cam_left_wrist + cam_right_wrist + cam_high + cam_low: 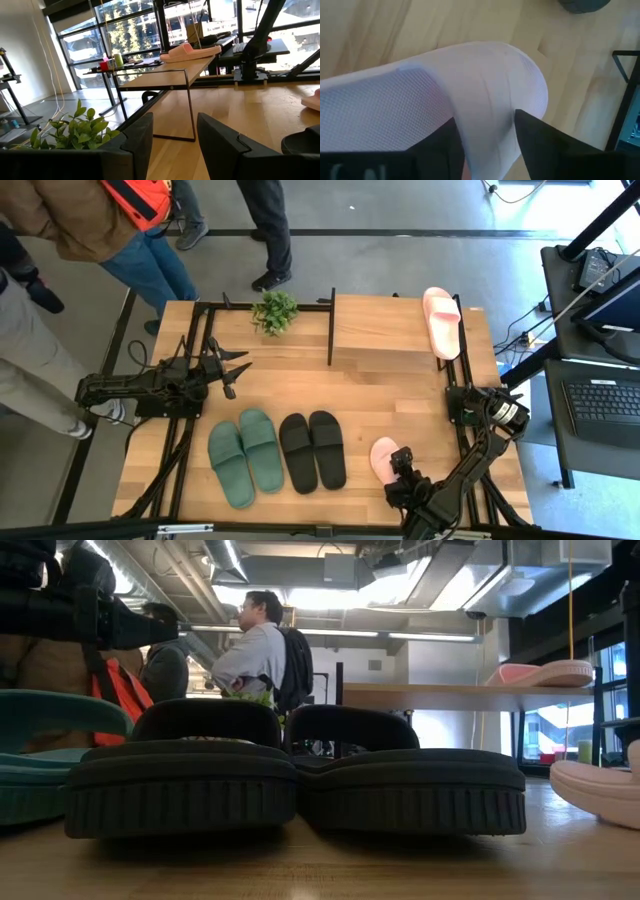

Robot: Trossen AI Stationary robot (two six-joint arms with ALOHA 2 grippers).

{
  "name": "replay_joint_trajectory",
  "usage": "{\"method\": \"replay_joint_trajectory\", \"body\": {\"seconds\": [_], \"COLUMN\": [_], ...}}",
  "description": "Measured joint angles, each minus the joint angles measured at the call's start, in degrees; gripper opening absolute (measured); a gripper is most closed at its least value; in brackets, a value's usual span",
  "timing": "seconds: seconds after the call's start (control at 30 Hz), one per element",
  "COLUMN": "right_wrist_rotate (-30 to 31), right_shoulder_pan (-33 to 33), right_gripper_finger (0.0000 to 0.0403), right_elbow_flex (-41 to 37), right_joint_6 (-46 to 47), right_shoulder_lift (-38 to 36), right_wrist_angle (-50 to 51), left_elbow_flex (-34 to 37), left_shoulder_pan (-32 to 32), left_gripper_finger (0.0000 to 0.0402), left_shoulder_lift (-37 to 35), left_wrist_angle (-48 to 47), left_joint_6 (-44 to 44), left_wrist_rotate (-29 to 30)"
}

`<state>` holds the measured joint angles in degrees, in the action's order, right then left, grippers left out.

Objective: Pick and place slides into the shelf
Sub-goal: Put the pink slide on the shelf

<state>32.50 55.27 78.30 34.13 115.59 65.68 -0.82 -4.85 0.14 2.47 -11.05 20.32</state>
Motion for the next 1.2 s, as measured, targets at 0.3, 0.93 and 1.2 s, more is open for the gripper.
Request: {"method": "replay_joint_trajectory", "body": {"seconds": [0.3,0.93,1.2], "right_wrist_rotate": [0.03,11.39,18.90], "right_shoulder_pan": [0.00,-3.61,-13.55], "right_gripper_finger": [0.0046,0.0012,0.0012], "right_elbow_flex": [0.00,17.10,22.76], "right_joint_6": [0.09,10.36,-2.91], "right_shoulder_lift": [0.00,-0.32,-2.91], "right_wrist_angle": [0.00,24.21,24.37], "left_elbow_flex": [0.00,0.00,0.00], "left_shoulder_pan": [-0.01,0.00,-0.01], "left_gripper_finger": [0.0145,0.0145,0.0145], "left_shoulder_lift": [0.00,0.00,0.00], "left_wrist_angle": [-0.01,0.00,0.02], "left_joint_6": [0.00,0.02,0.01], "left_wrist_rotate": [0.00,0.00,-0.02]}}
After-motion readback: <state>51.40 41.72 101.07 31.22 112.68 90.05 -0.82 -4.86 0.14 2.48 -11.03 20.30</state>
